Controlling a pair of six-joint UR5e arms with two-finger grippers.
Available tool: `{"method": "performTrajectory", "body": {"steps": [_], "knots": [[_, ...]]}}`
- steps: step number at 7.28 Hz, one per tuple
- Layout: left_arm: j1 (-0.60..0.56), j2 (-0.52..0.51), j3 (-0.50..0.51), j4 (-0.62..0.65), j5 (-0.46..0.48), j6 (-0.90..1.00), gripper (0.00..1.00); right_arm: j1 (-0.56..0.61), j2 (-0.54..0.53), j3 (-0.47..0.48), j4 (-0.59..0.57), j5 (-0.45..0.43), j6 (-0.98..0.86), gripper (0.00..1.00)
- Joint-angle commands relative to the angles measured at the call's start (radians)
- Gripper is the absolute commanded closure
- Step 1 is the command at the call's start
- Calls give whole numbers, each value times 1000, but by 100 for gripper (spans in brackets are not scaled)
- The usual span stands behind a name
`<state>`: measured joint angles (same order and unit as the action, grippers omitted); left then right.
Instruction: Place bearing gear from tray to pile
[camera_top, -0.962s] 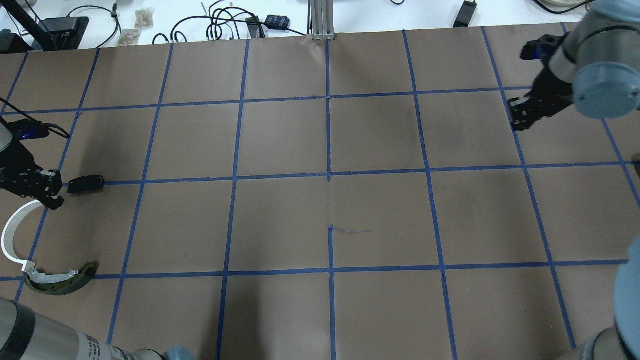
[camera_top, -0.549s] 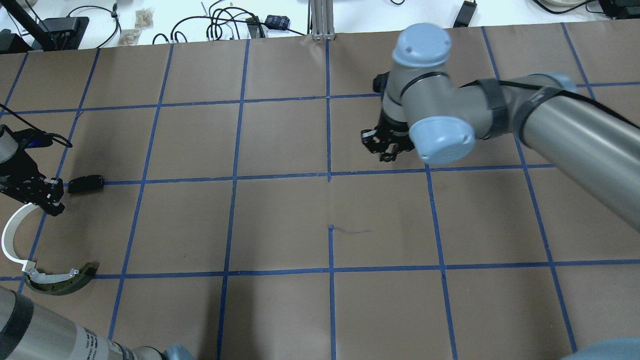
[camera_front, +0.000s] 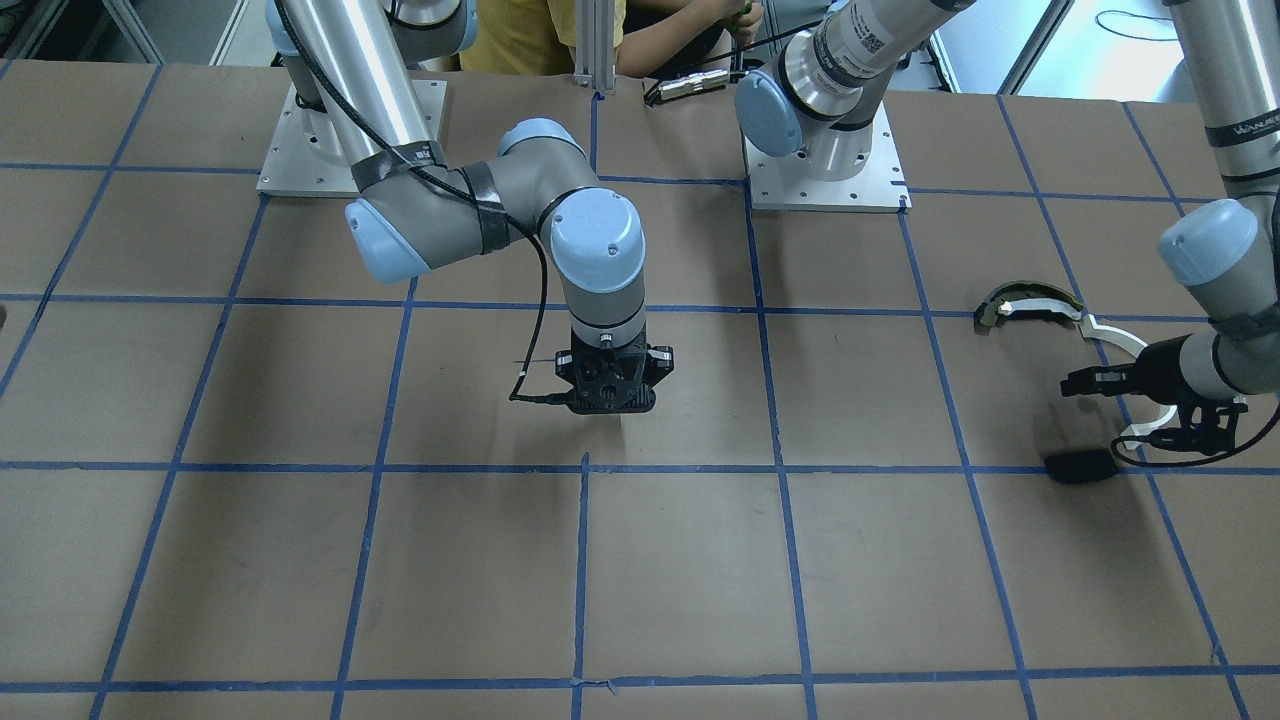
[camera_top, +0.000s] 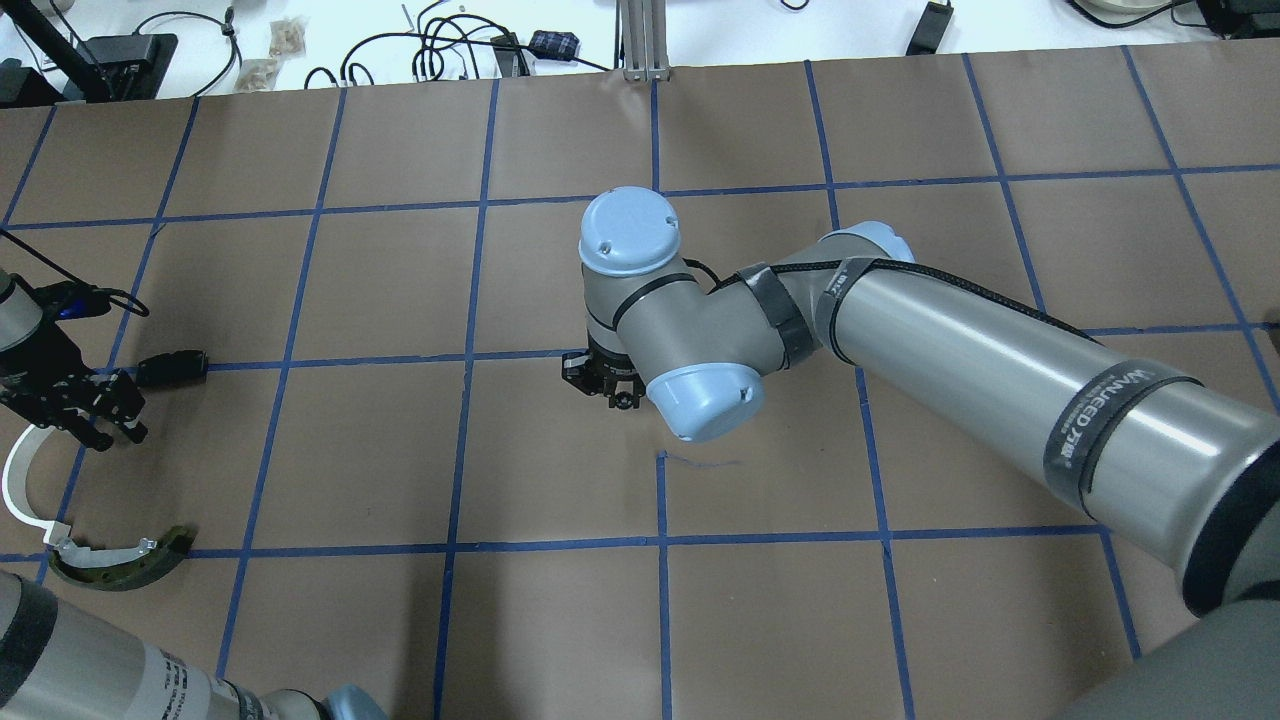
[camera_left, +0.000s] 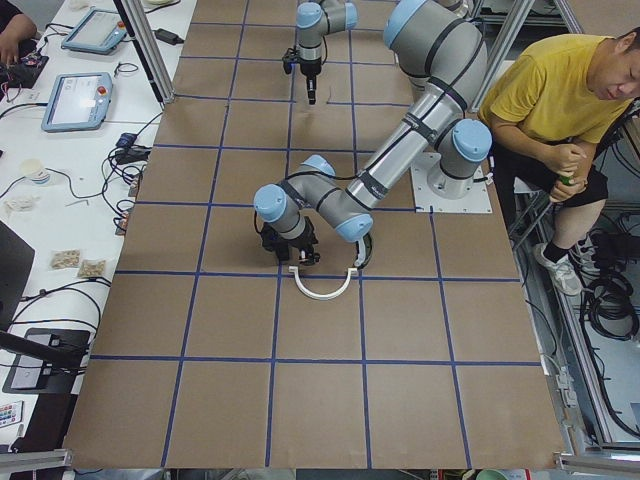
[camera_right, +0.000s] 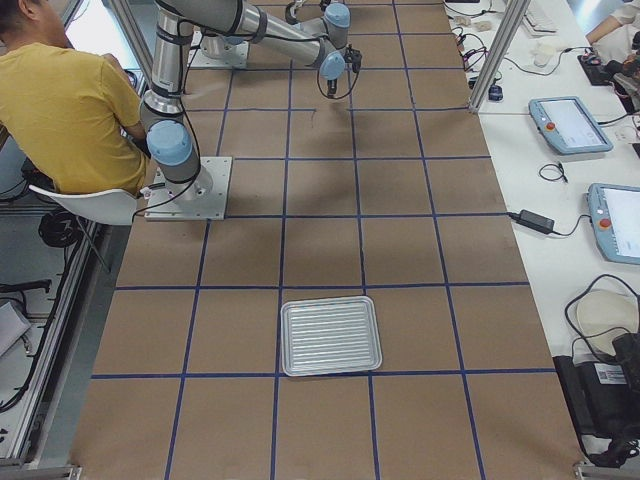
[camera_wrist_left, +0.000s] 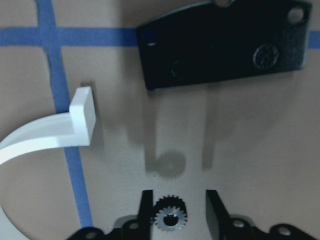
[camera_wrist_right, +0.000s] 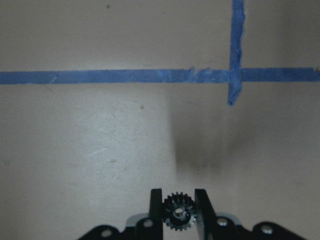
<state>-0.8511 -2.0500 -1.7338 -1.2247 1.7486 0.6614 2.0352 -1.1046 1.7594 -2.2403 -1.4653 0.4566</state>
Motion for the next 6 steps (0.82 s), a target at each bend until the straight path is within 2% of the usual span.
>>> {"method": "performTrajectory", "body": {"steps": [1,2,3,5,6], "knots": [[-3,11,13,5,-9,1,0,-13,5,-9,-7,7,-21,0],[-5,7,13,5,-9,0,0,-54,-18,-30,10,-3,-70,0],[-9,7,11,4,-11,-3,0,-160,-62,-79,130,-1,-173,0],[-31,17,14,5,-20,-11,0,-393,-186,-188,468,-38,-414,0],[-101,46,20,5,-81,-35,0,-482,-233,-216,502,-100,-544,0]]}}
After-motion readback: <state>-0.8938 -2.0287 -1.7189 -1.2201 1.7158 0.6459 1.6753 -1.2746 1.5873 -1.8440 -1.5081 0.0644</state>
